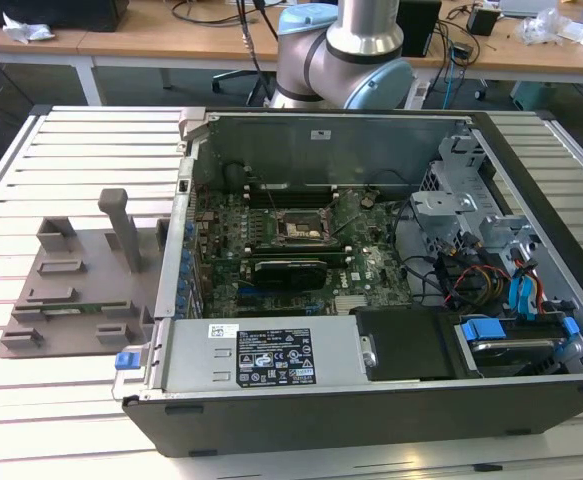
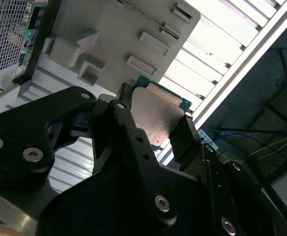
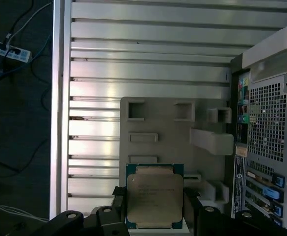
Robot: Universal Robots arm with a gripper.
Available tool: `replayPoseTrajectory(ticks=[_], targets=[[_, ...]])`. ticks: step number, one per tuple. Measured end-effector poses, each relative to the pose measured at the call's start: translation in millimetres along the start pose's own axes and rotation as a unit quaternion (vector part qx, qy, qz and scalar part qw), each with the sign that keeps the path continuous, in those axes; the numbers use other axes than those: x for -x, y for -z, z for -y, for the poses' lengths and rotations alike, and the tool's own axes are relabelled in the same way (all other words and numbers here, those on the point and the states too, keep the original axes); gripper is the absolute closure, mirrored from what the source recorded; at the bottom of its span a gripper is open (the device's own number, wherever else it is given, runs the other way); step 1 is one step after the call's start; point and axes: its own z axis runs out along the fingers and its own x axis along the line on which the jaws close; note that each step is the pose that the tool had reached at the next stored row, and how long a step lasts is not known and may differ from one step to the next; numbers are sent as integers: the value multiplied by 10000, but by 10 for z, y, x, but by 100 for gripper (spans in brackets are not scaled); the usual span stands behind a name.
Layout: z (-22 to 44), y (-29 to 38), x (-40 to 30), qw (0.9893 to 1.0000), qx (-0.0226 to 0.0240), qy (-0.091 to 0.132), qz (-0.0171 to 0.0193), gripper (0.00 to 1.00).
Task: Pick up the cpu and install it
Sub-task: 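Pick up the cpu and move it towards the insertion slot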
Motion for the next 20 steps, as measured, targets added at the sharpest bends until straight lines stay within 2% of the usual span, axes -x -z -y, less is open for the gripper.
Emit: replayPoseTrajectory(ticks=[2, 5, 9, 14, 18, 20], targets=[[2, -2, 21, 10000, 0, 1, 0, 45], [4, -9, 150, 10000, -1, 0, -1, 45], [8, -15, 267, 10000, 0, 0, 0, 45], [13, -21, 437, 10000, 0, 0, 0, 45], [18, -26, 600, 10000, 0, 1, 0, 45], [19, -27, 657, 10000, 0, 0, -1, 45]])
